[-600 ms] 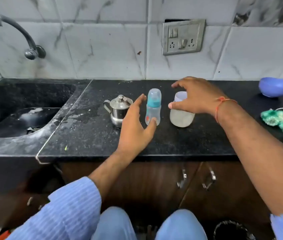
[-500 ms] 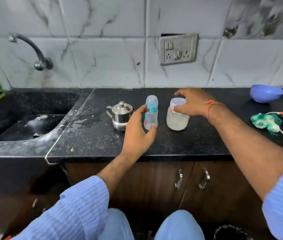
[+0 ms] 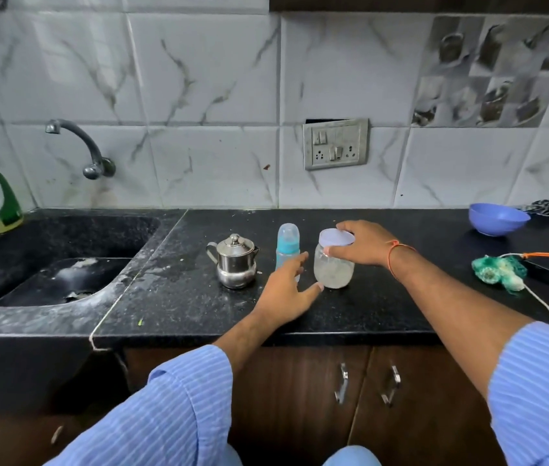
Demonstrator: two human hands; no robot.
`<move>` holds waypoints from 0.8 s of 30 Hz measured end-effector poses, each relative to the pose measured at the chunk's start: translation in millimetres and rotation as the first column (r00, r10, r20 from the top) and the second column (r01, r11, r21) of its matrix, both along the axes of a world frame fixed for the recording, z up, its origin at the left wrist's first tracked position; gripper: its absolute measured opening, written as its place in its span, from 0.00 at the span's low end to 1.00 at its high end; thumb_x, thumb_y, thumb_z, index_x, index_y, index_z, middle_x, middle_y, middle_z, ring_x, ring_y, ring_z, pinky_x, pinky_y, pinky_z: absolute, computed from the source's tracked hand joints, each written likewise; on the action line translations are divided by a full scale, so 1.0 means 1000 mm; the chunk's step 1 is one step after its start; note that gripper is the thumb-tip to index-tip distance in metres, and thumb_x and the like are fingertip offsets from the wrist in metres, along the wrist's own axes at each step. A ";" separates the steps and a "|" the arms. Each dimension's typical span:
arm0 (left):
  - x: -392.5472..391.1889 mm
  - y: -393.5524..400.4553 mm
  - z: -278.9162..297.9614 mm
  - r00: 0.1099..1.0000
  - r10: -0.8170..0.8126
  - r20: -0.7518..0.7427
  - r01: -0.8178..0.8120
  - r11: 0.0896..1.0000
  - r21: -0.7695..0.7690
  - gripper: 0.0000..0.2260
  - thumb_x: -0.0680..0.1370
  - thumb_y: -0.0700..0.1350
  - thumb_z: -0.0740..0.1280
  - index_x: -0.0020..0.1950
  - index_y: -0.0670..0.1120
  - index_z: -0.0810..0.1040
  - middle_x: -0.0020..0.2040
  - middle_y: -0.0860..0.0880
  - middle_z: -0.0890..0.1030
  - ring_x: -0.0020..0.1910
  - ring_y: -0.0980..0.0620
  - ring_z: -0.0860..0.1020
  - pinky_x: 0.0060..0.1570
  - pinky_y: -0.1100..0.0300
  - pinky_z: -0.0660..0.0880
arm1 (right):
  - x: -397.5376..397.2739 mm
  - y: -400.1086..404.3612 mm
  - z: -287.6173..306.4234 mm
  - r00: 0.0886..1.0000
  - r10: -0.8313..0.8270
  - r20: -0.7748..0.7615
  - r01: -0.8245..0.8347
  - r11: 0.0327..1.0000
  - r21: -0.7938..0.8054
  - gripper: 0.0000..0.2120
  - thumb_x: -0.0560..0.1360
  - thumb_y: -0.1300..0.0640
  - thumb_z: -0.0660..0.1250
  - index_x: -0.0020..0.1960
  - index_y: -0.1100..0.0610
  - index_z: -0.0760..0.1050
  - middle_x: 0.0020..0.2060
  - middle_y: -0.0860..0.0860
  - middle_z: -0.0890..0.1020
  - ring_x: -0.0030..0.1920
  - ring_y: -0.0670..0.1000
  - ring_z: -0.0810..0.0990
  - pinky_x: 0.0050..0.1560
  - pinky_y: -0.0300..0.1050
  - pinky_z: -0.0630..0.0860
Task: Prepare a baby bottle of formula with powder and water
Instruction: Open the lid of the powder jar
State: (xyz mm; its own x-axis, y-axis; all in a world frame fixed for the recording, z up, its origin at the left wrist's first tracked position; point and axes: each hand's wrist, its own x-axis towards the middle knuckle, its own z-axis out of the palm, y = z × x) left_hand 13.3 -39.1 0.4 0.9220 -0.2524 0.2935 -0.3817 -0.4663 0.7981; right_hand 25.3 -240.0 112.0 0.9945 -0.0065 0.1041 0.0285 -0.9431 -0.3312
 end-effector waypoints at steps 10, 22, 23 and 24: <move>0.018 -0.023 -0.019 0.997 -0.072 0.000 0.072 0.989 -0.126 0.40 0.71 0.60 0.82 0.80 0.55 0.72 0.69 0.60 0.83 0.68 0.61 0.82 0.72 0.53 0.80 | -0.008 0.005 0.002 0.995 0.096 -0.040 -0.097 0.995 -0.031 0.36 0.58 0.23 0.71 0.59 0.43 0.83 0.51 0.42 0.85 0.49 0.48 0.84 0.50 0.54 0.85; 0.028 -0.030 -0.022 0.999 -0.020 -0.043 0.013 0.989 -0.148 0.39 0.68 0.61 0.86 0.74 0.53 0.75 0.63 0.58 0.84 0.63 0.58 0.83 0.64 0.59 0.80 | 0.009 0.017 0.019 0.990 0.121 -0.072 -0.137 0.946 -0.296 0.42 0.55 0.17 0.66 0.45 0.53 0.86 0.37 0.52 0.86 0.36 0.53 0.81 0.36 0.48 0.71; 0.029 -0.031 -0.023 0.999 -0.014 -0.043 0.008 0.990 -0.143 0.39 0.67 0.62 0.85 0.73 0.53 0.76 0.63 0.58 0.84 0.63 0.58 0.83 0.65 0.56 0.81 | 0.009 0.018 0.020 0.989 0.128 -0.075 -0.145 0.944 -0.296 0.43 0.54 0.17 0.67 0.45 0.54 0.86 0.37 0.53 0.87 0.36 0.54 0.81 0.36 0.48 0.70; 0.028 -0.032 -0.023 0.999 -0.010 -0.040 0.004 0.990 -0.139 0.39 0.67 0.63 0.85 0.73 0.53 0.76 0.62 0.58 0.84 0.62 0.57 0.83 0.65 0.55 0.81 | 0.010 0.018 0.021 0.987 0.136 -0.082 -0.155 0.941 -0.301 0.42 0.55 0.18 0.67 0.45 0.55 0.87 0.37 0.53 0.87 0.36 0.54 0.81 0.36 0.48 0.71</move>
